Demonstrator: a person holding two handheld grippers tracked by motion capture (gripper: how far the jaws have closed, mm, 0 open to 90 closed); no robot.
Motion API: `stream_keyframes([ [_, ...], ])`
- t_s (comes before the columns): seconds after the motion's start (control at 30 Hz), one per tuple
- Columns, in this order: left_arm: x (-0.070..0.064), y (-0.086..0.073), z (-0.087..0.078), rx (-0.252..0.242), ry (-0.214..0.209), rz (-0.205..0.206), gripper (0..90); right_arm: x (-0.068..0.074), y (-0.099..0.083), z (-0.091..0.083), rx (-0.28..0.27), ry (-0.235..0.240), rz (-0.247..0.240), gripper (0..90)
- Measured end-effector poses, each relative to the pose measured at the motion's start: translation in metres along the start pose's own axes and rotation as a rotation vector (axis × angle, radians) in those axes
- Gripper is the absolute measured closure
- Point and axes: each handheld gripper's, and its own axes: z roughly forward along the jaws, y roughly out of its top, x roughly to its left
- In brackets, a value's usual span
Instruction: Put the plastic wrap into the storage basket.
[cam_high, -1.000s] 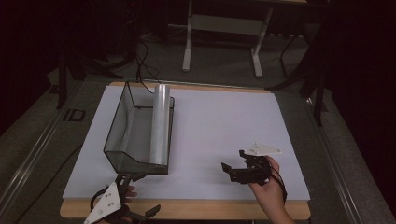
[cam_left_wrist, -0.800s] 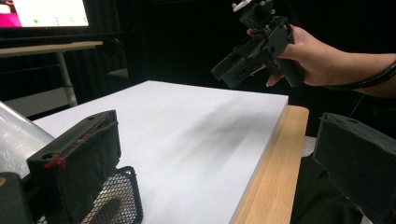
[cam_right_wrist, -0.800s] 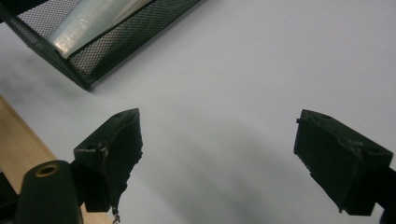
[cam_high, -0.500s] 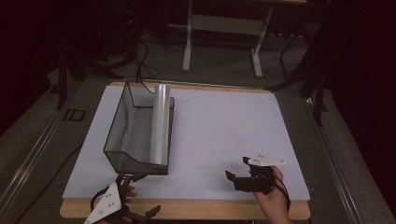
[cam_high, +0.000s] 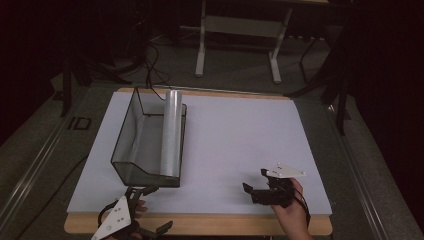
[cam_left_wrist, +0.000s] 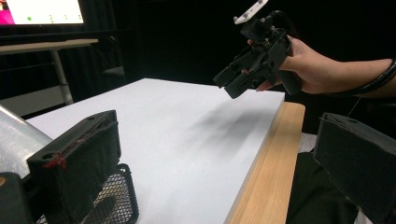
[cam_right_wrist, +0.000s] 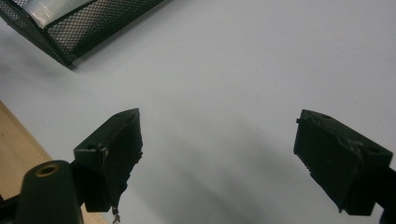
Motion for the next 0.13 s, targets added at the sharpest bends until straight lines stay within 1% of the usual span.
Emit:
stream_keyframes([
  [0.13,0.0001,0.0000,0.0003,0.000,0.000,-0.001,1.1,-0.0003,-0.0003,0.0008,-0.001,-0.001,-0.002,15.1],
])
